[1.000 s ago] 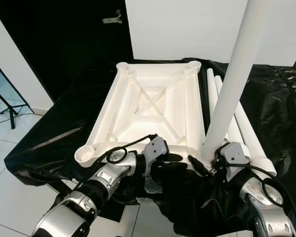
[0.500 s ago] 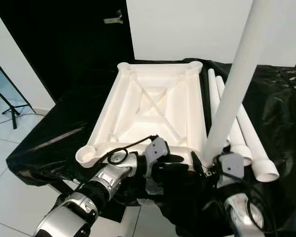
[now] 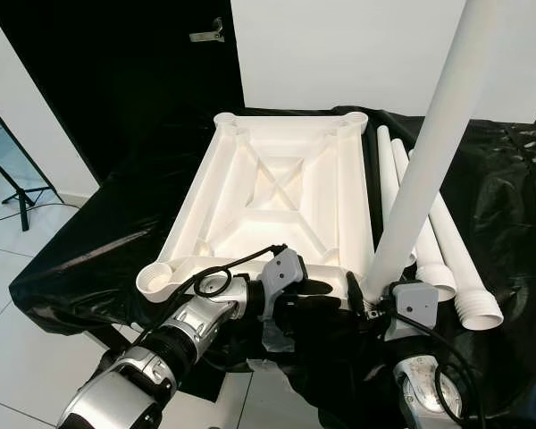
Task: Building children table
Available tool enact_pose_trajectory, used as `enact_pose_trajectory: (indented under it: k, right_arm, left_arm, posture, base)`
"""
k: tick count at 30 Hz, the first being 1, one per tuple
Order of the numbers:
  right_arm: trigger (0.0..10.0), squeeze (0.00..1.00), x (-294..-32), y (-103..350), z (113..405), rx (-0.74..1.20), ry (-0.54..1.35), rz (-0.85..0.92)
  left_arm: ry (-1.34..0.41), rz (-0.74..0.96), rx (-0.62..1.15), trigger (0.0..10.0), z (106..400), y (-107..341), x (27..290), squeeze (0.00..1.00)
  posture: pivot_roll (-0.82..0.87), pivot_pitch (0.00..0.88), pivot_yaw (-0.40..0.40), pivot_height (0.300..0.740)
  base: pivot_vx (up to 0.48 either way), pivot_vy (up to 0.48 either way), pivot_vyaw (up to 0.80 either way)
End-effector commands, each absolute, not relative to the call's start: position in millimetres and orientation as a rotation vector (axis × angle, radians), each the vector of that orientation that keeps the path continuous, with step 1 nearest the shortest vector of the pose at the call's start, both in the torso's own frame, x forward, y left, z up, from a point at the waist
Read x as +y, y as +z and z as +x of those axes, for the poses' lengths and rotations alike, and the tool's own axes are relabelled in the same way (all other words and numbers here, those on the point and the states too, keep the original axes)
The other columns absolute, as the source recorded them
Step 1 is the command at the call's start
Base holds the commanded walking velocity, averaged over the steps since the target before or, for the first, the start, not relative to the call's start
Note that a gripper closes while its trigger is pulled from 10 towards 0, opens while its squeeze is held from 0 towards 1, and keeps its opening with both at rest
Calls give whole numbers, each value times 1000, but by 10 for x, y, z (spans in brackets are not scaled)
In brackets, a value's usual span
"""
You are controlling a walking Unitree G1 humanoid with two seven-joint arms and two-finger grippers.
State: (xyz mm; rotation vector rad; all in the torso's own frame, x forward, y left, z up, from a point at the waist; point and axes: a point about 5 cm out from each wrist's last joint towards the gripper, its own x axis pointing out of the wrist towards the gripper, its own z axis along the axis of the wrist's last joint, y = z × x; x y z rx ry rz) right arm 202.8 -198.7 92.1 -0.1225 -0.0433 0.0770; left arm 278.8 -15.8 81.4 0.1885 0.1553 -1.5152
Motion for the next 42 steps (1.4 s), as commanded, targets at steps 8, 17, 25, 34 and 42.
enact_pose_trajectory:
  k: [8, 17, 25, 34, 42]
  right_arm:
    - [10000, 0, -2059, 917, 2078, -13, 244, -189]
    - [10000, 0, -2182, 1082, 2177, -23, 422, -295]
    - [0, 0, -2198, 1085, 2163, -6, 489, -276]
    - [0, 0, -2121, 987, 2091, 27, 464, -178]
    - [0, 0, -2053, 917, 1986, -19, 120, -136]
  left_arm:
    - [-1649, 165, 372, 10000, 2556, 454, -33, 0]
    - [-1650, 159, 370, 10000, 2550, 456, -47, 0]
    - [-1652, 158, 368, 10000, 2549, 459, -46, 0]
    - [-1655, 159, 368, 10000, 2557, 469, -42, 0]
    - [-1652, 156, 364, 10000, 2562, 479, -48, 0]
  posture:
    - [71, 0, 47, 740]
    - [68, 0, 49, 740]
    - [67, 0, 52, 740]
    - [66, 0, 55, 740]
    - [73, 0, 46, 740]
  base:
    - [0, 0, 0]
    - [0, 0, 0]
    - [0, 0, 0]
    - [0, 0, 0]
    - [0, 0, 0]
